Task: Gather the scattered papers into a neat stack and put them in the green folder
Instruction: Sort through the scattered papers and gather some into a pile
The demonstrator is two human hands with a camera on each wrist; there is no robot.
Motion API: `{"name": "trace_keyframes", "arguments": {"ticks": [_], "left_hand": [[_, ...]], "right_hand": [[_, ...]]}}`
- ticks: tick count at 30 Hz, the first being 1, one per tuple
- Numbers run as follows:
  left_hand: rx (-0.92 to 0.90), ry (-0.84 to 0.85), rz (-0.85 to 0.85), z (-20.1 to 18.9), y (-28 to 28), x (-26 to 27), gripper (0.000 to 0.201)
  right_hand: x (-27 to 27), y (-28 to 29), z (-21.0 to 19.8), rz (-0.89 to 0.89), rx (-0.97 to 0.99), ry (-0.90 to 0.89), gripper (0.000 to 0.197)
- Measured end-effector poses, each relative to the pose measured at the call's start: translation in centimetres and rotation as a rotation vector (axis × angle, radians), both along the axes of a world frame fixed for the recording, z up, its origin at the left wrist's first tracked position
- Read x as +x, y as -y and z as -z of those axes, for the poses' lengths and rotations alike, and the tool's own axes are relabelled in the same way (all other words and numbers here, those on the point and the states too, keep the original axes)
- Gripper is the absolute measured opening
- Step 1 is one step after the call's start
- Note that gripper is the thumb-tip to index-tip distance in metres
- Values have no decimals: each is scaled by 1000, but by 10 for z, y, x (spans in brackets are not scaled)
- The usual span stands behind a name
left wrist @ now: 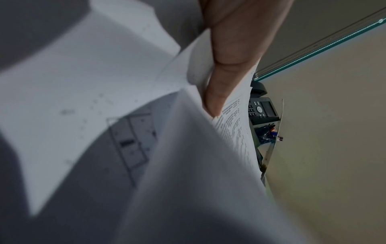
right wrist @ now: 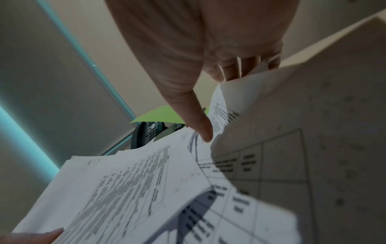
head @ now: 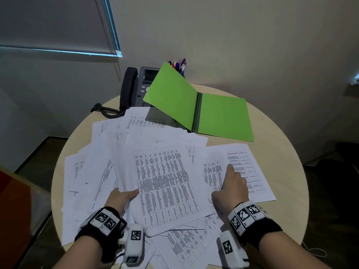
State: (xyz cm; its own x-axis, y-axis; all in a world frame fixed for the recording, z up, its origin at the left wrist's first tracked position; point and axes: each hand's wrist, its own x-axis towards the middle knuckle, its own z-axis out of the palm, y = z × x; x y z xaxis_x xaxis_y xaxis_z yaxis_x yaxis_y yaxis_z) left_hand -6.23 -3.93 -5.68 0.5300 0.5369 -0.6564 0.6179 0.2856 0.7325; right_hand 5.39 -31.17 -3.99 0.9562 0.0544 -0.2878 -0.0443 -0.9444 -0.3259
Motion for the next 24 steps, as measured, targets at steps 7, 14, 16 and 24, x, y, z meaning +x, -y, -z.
{"name": "trace_keyframes", "arguments": {"ticks": [7,14,16,24], "left_hand": [[-5,-36,-2,0,-1,0,48],[21,-58,-16,7,-4,2,78],[28,-57,12,17,-10,3,99],[35,-80,-6,1,-7,3,70]], "right_hand": [[-6,0,2,18,172,-35,84],[2,19,13,185,438,-350,24],[11,29,14,238,517,-345,26],[39,89,-49,326,543,-81,25]]}}
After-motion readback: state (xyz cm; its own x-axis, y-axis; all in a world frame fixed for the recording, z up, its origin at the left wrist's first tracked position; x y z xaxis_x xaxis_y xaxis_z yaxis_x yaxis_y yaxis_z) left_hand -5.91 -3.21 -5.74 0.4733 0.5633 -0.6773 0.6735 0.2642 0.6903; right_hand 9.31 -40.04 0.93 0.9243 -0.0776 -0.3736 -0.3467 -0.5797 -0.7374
